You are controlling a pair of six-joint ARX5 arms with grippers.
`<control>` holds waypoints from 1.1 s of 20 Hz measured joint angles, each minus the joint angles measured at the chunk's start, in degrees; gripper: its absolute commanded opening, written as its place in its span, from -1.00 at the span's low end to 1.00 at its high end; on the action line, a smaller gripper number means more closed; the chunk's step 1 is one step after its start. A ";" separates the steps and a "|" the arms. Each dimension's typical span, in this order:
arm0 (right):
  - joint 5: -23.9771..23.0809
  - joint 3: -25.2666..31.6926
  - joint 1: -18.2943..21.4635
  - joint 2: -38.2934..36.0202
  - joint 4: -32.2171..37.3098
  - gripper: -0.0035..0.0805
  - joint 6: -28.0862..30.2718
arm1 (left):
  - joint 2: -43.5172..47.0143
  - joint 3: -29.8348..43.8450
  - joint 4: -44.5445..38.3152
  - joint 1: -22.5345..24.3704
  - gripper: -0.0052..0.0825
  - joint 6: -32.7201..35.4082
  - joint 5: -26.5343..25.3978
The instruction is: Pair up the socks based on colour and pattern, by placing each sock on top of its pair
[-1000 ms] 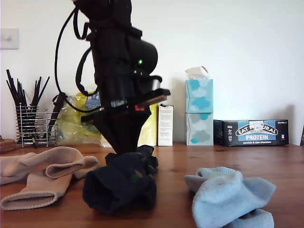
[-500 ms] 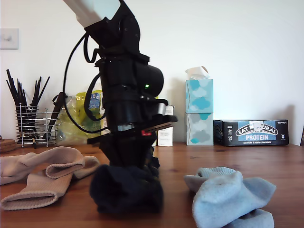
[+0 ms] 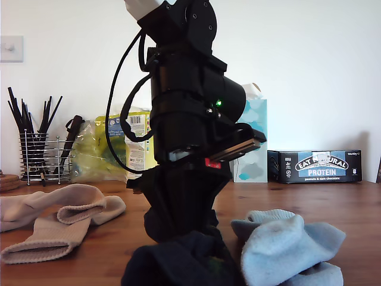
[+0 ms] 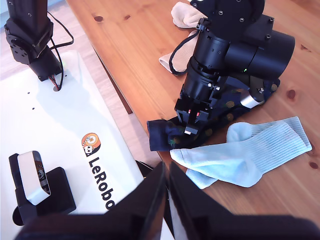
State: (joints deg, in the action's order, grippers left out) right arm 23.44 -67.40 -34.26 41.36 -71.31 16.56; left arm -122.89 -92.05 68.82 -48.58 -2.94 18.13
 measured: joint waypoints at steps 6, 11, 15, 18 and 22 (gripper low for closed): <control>0.02 0.00 0.00 0.00 0.02 -0.95 0.00 | 2.64 0.13 0.00 3.87 -0.94 0.24 -0.24; -0.04 0.00 0.00 -0.31 2.16 -0.95 0.83 | 17.62 -0.02 -4.68 6.75 -0.94 0.59 -7.96; -5.16 0.00 0.24 -3.98 5.68 -0.95 -0.24 | 23.91 1.11 -10.36 8.07 -0.94 1.64 -13.81; -8.81 1.01 2.08 -9.62 10.56 -0.95 -2.32 | 31.01 10.60 -16.20 10.80 -0.94 4.96 -14.12; -10.75 8.33 2.43 -17.18 13.92 -0.95 -4.83 | 40.00 22.49 -24.98 18.21 -0.94 9.77 -11.82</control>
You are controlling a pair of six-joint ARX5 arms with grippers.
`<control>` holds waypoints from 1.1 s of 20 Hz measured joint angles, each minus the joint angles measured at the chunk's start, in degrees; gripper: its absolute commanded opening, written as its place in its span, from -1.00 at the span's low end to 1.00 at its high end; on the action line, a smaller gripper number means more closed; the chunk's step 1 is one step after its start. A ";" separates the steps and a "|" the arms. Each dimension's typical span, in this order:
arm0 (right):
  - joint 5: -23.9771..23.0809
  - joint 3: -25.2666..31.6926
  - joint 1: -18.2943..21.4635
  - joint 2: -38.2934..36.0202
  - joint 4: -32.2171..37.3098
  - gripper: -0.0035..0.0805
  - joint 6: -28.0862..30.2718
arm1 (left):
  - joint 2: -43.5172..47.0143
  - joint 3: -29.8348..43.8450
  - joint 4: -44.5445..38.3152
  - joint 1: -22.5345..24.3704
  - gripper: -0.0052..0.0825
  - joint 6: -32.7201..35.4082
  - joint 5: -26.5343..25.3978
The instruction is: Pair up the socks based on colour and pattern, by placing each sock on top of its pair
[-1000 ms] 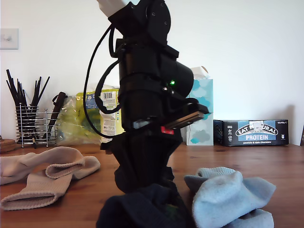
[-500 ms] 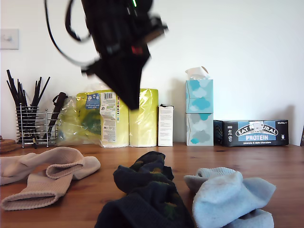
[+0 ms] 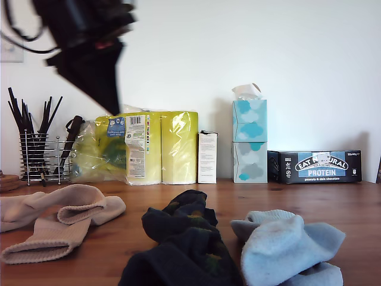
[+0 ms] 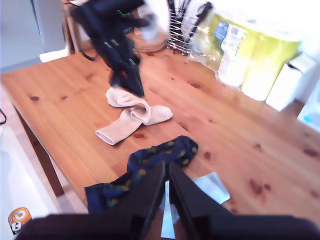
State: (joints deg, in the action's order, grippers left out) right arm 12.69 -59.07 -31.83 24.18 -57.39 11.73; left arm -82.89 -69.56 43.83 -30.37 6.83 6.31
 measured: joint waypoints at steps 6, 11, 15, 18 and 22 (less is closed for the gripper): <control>-1.29 8.48 0.00 -1.20 -0.81 -0.95 -1.14 | 0.94 6.56 -2.14 11.13 -0.58 7.13 4.17; -1.29 8.44 0.00 -1.46 1.40 -0.95 -1.07 | -2.12 6.58 -3.30 14.40 0.67 26.64 2.91; -1.31 8.44 0.00 -1.46 1.55 -0.95 -0.98 | -6.10 6.58 -5.49 14.58 0.67 33.77 -0.35; -2.58 8.44 0.00 -1.46 2.43 -0.95 -0.66 | -11.47 6.58 -6.32 14.88 0.66 36.74 -5.07; -2.82 8.44 0.00 -1.46 2.89 -0.95 0.33 | -13.92 6.60 -11.91 16.28 0.55 38.82 -8.92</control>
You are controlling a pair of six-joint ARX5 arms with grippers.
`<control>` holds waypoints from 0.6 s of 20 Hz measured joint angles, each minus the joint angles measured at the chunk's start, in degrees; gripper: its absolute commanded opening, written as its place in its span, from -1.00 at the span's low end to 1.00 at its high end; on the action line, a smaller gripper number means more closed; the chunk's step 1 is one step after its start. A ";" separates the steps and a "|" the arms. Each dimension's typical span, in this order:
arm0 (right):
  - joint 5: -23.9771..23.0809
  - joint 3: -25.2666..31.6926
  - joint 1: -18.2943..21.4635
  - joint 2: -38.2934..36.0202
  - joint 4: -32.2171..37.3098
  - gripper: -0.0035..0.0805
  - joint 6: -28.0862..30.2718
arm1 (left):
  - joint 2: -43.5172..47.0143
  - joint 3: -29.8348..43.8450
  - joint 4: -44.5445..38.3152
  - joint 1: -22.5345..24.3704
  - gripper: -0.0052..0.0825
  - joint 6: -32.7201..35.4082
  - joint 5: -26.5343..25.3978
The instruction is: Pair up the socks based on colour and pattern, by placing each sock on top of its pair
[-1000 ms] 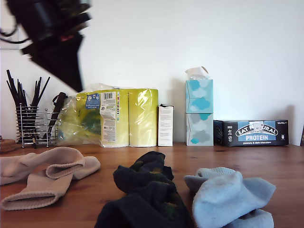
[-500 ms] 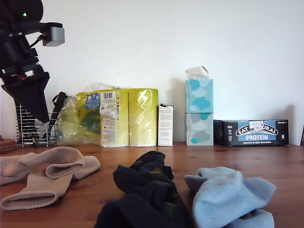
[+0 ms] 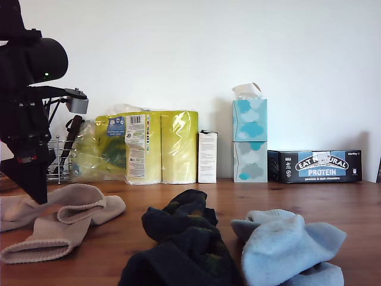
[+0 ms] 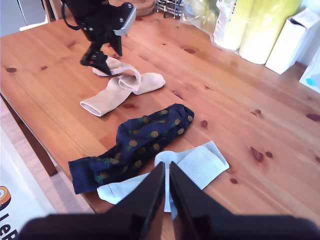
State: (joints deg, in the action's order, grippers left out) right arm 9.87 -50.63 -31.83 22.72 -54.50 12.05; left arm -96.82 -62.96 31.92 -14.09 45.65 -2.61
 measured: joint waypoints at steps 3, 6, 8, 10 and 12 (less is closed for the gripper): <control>-0.02 0.00 0.00 0.00 0.02 -0.95 0.00 | -0.33 0.00 -2.01 0.50 0.08 0.48 0.52; -0.24 0.00 0.00 0.00 0.04 -0.95 0.00 | -1.81 0.00 -1.66 0.59 0.15 1.09 2.71; -0.24 0.00 0.00 0.00 0.07 -0.95 0.00 | -2.47 0.02 -2.10 0.59 0.31 1.11 2.91; -0.26 0.00 0.00 0.00 0.35 -0.95 0.00 | -2.45 0.02 -3.58 0.59 0.41 1.11 3.39; -0.26 0.00 0.00 0.00 0.50 -0.95 0.00 | -2.45 0.02 -5.11 0.59 0.43 0.96 5.25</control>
State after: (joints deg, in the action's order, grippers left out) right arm 9.61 -50.63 -31.83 22.72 -54.00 12.05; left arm -99.26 -62.94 26.81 -13.50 46.61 2.63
